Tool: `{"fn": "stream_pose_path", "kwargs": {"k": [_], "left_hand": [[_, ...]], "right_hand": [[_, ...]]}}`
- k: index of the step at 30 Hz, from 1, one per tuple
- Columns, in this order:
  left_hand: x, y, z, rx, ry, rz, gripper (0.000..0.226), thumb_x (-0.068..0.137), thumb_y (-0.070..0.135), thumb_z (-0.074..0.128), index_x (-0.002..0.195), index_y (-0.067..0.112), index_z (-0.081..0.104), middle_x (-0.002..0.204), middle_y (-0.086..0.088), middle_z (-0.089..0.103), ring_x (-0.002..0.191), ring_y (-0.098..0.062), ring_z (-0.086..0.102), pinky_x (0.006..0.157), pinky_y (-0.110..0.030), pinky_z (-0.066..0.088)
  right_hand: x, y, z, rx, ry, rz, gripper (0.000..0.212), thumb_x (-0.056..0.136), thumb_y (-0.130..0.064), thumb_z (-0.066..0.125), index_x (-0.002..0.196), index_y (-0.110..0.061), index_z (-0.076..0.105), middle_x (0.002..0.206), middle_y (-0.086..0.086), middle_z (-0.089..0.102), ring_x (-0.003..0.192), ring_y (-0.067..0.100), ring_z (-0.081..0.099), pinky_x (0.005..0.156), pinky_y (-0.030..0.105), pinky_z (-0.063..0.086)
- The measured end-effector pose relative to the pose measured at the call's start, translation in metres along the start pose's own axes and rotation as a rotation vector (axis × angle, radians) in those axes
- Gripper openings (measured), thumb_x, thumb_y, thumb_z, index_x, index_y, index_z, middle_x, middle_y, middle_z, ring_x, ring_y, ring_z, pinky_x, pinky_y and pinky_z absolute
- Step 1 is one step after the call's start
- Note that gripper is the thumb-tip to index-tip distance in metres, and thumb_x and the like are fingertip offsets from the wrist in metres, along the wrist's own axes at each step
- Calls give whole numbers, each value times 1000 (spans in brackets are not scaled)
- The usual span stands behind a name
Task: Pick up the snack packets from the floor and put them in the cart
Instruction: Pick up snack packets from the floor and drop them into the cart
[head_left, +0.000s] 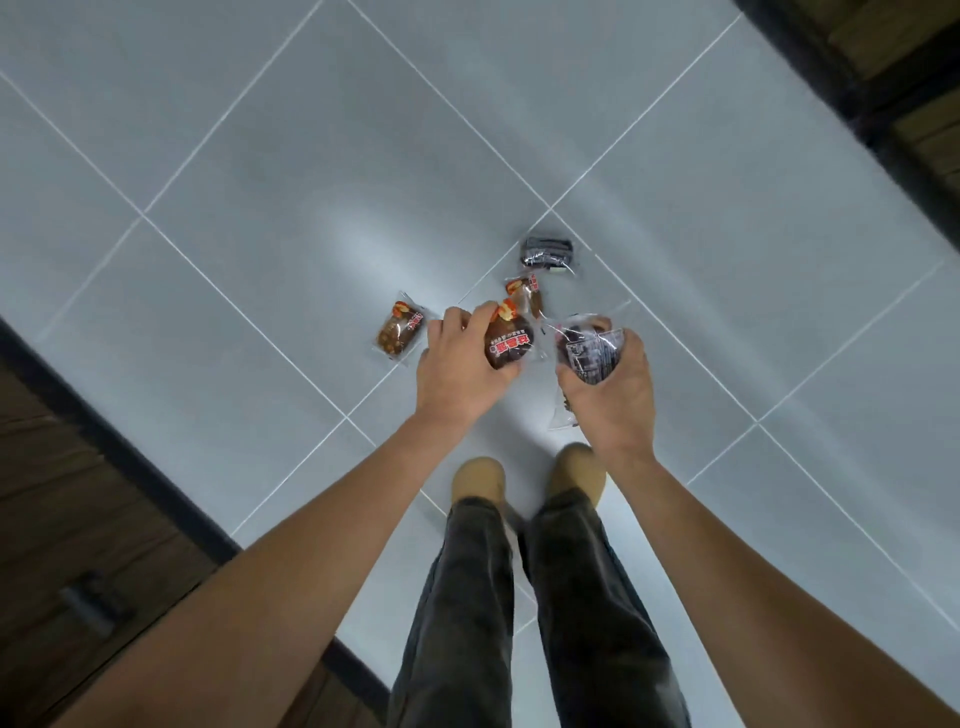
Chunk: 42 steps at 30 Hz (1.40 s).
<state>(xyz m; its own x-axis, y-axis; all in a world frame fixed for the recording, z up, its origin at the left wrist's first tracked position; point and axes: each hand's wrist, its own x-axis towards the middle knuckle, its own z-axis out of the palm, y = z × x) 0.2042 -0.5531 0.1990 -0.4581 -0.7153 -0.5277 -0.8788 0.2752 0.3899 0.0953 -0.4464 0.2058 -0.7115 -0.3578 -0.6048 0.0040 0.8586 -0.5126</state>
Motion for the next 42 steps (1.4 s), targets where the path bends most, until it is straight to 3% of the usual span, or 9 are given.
{"fn": "stream_pose_path", "kwargs": {"k": [4,8,12,15,22,28,32,35,42], "left_hand": [[-49,61,-72,-103,18,67,69,76,45,71,136,28,40,123,-5,43,119,-23,36,84,-27,34],[-101,117,-131,-235,-24,113,66,75,44,73,132,30,42,124,-2,42,120,-21,35,87,-24,32],[-147,172,-182,-320,-18,156,60,72,42,73,124,23,50,118,-4,49,118,-24,41,94,-26,36],[-180,218,-209,-359,-36,220,69,61,54,70,120,23,52,115,-4,59,114,-25,52,100,-37,42],[-277,331,-246,-394,-147,522,60,71,41,75,123,25,47,114,4,62,110,-18,56,96,-34,45],[-373,409,-230,-347,-304,780,68,74,39,75,130,24,41,116,8,59,105,-11,57,85,-23,43],[-438,470,-195,-303,-424,862,67,78,40,73,130,23,35,115,6,54,99,-9,56,82,-24,42],[-489,516,-159,-295,-468,892,62,80,40,71,124,22,30,99,13,49,85,1,51,79,-25,44],[-588,599,-52,-305,-540,891,64,79,42,71,123,20,32,100,8,51,88,-2,54,82,-31,51]], "right_hand": [[-52,-38,-67,156,83,-13,77,57,-55,64,127,-32,39,109,-3,60,93,23,65,71,44,59],[-110,-70,-142,282,178,-30,63,65,-39,68,121,-35,38,100,-2,64,85,23,67,75,46,57],[-168,-84,-213,404,294,13,59,77,-25,72,125,-15,40,88,-9,59,76,13,62,86,39,52],[-210,-87,-265,464,368,14,53,80,-22,71,119,-11,36,81,-11,54,65,4,57,73,24,50],[-302,-72,-381,627,577,-83,46,77,-21,72,107,-20,37,85,-14,60,78,6,61,73,27,50],[-381,-7,-465,730,755,-112,44,78,-15,70,109,-21,40,93,-9,57,74,1,58,54,11,46],[-422,57,-518,739,853,-75,43,76,-25,71,108,-29,44,104,-8,60,89,3,59,71,21,49],[-449,109,-559,730,868,-42,48,81,-26,70,120,-24,42,109,-6,57,88,0,55,60,7,41],[-493,244,-650,718,962,-32,50,81,-26,70,122,-22,42,108,-7,53,89,2,55,63,12,42]]}}
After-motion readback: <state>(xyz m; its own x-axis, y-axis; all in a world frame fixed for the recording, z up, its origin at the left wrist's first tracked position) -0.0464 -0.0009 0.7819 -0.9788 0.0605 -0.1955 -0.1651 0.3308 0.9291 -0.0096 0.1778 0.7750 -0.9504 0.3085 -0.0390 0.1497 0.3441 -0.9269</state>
